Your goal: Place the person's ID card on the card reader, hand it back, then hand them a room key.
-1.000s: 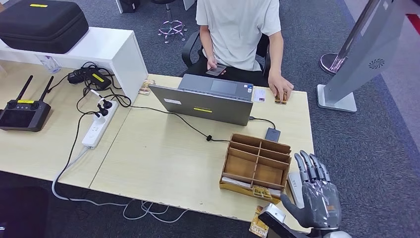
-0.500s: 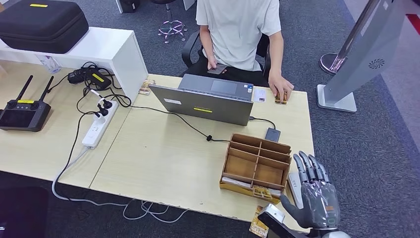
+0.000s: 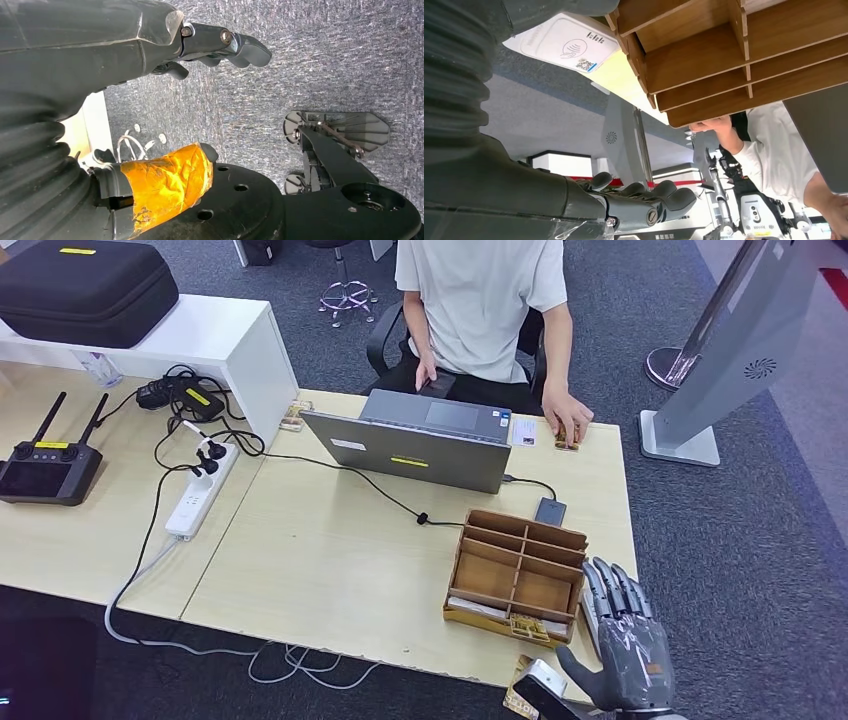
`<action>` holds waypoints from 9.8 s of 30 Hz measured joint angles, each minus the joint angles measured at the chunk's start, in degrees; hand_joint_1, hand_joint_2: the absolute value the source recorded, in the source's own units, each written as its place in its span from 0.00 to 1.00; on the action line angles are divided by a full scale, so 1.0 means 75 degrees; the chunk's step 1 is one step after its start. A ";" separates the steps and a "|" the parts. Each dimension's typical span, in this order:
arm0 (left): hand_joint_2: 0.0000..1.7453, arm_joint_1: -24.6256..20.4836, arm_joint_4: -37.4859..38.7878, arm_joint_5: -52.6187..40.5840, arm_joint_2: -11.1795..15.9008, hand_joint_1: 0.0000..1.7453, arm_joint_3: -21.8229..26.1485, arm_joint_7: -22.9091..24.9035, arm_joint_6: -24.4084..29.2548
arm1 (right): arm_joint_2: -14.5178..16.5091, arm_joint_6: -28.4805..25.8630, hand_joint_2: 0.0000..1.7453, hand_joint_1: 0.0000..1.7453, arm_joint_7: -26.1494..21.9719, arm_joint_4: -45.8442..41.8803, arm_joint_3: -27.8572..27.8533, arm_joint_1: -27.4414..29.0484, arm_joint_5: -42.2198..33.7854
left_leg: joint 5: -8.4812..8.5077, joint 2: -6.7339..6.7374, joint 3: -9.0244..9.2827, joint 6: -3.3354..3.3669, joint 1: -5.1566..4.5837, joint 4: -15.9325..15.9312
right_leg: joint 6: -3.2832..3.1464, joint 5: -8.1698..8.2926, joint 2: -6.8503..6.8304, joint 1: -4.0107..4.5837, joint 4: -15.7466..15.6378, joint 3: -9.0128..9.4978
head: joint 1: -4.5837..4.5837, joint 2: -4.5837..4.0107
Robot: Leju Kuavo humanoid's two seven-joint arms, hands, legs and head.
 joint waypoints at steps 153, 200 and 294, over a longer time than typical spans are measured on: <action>1.00 -0.0010 0.0000 -0.0042 0.0009 0.00 0.0000 -0.0012 -0.0029 | 0.0417 -0.0023 1.00 1.00 -0.0170 0.2216 0.0986 -0.0888 -0.0494 | 0.0002 -0.0001 0.0006 -0.0002 0.0001 -0.0001 | -0.0001 0.0001 0.0000 0.0000 0.0001 0.0005 | -0.0001 0.0001; 1.00 -0.0012 0.0000 -0.0777 0.0189 0.00 -0.0549 -0.0230 0.0054 | 0.2253 0.0866 1.00 1.00 0.0780 0.3525 -0.0775 -0.5889 -0.1093 | 0.0060 0.0011 -0.0024 -0.0017 0.0005 -0.0002 | -0.0023 0.0048 0.0010 0.0002 0.0017 -0.0033 | 0.0000 0.0001; 1.00 0.0065 0.0000 -0.0925 0.0180 0.00 -0.0965 -0.0315 0.0062 | -0.0139 -0.1617 1.00 0.00 0.2306 0.8172 -0.6943 -0.5914 0.1834 | 0.0067 -0.0022 -0.0100 0.0001 -0.0005 0.0005 | -0.0008 0.0067 -0.0017 -0.0004 0.0001 -0.0098 | -0.0003 0.0001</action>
